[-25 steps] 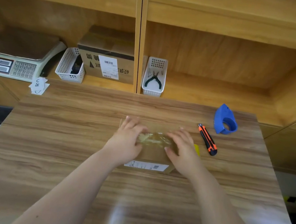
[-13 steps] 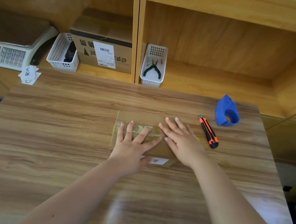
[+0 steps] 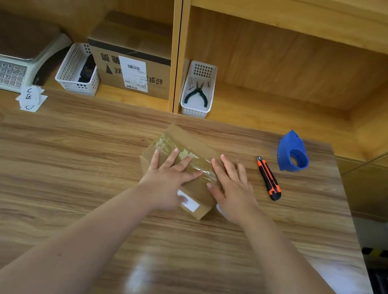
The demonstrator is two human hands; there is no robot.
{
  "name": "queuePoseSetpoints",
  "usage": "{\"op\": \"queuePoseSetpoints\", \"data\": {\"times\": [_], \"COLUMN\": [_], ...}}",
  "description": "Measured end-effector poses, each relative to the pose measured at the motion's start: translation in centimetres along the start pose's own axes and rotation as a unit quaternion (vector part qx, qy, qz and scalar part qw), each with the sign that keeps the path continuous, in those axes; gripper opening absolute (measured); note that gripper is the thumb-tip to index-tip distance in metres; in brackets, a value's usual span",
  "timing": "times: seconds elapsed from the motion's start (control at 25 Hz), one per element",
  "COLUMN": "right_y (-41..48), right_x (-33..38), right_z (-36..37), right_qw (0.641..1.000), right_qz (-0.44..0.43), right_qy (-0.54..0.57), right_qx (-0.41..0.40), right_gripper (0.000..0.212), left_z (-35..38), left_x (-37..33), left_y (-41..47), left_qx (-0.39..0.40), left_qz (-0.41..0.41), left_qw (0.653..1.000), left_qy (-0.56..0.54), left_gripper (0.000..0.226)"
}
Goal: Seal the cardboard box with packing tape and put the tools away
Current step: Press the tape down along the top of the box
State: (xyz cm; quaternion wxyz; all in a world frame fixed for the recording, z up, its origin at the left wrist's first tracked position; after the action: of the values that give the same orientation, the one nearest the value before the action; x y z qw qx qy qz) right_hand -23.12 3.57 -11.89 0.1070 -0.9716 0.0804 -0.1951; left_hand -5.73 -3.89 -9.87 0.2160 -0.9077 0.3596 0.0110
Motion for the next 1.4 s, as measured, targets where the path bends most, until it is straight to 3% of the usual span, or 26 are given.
{"op": "queuePoseSetpoints", "data": {"times": [0.08, 0.16, 0.28, 0.4, 0.56, 0.68, 0.76, 0.84, 0.92, 1.08, 1.16, 1.28, 1.4], "right_y": [1.1, 2.1, 2.0, 0.9, -1.0, -1.7, -1.1, -0.3, -0.3, -1.5, -1.6, -0.5, 0.2], "right_x": [-0.2, -0.4, -0.6, -1.7, -2.1, -1.6, -2.0, -2.5, -2.7, -2.8, -2.4, -1.2, -1.0], "right_z": [-0.6, -0.8, -0.5, -0.6, -0.8, -0.5, -1.0, -1.5, -1.6, -1.3, -0.9, -0.5, -0.1], "right_qw": [0.999, 0.99, 0.968, 0.98, 0.988, 0.99, 0.986, 0.979, 0.97, 0.989, 0.995, 0.998, 0.998], "right_qz": [0.009, 0.049, 0.064, 0.097, 0.126, 0.106, 0.109, 0.105, 0.096, 0.037, 0.002, -0.049, -0.052], "right_qy": [0.025, 0.124, 0.233, 0.156, 0.077, 0.056, 0.086, 0.169, 0.223, 0.116, 0.048, 0.019, -0.023], "right_qx": [-0.041, -0.039, -0.069, -0.075, -0.054, -0.073, -0.09, -0.051, -0.014, -0.079, -0.087, -0.028, -0.001], "right_gripper": [0.048, 0.046, 0.045, 0.046, 0.046, 0.047, 0.057, 0.069, 0.067, 0.064, 0.064, 0.063, 0.061], "left_z": [1.4, 3.2, 4.8, 4.1, 2.4, 1.9, 2.1, 2.3, 2.2, 0.9, 0.8, 1.4, 1.7], "left_x": [-2.3, -5.0, -6.8, -5.0, -1.9, -2.7, -4.3, -5.4, -5.1, -1.9, -0.9, -0.2, -0.1], "left_y": [-0.6, -1.4, -1.6, -0.7, 0.0, 0.1, 0.2, 0.5, 0.8, 1.7, 1.7, 1.5, 1.6], "left_qx": [0.005, -0.016, -0.049, -0.073, -0.023, -0.037, -0.051, -0.069, -0.082, -0.06, -0.068, -0.082, -0.078], "left_qz": [-0.041, -0.067, -0.055, -0.007, 0.048, 0.044, 0.013, 0.0, 0.022, 0.068, 0.063, 0.05, 0.055], "left_qw": [0.999, 0.997, 0.995, 0.997, 0.998, 0.998, 0.996, 0.995, 0.994, 0.992, 0.993, 0.989, 0.987], "left_qy": [-0.027, -0.043, -0.067, -0.022, 0.036, -0.036, -0.076, -0.075, -0.066, -0.085, -0.068, -0.111, -0.13], "left_gripper": [0.09, 0.1, 0.089, 0.068, 0.096, 0.069, 0.068, 0.056, 0.046, 0.048, 0.06, 0.084, 0.087]}}
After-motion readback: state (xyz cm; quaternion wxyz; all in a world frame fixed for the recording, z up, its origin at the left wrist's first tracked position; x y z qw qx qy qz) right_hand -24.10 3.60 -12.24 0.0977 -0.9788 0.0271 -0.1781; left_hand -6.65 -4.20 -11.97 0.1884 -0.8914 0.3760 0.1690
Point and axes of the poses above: each hand's wrist, its own y-axis towards the middle knuckle, its own z-axis out of the palm, x = y × z, the point moved 3 cm from there along y, towards the middle knuckle, and after that the axes turned 3 degrees about -z, right-handed, at the moved point
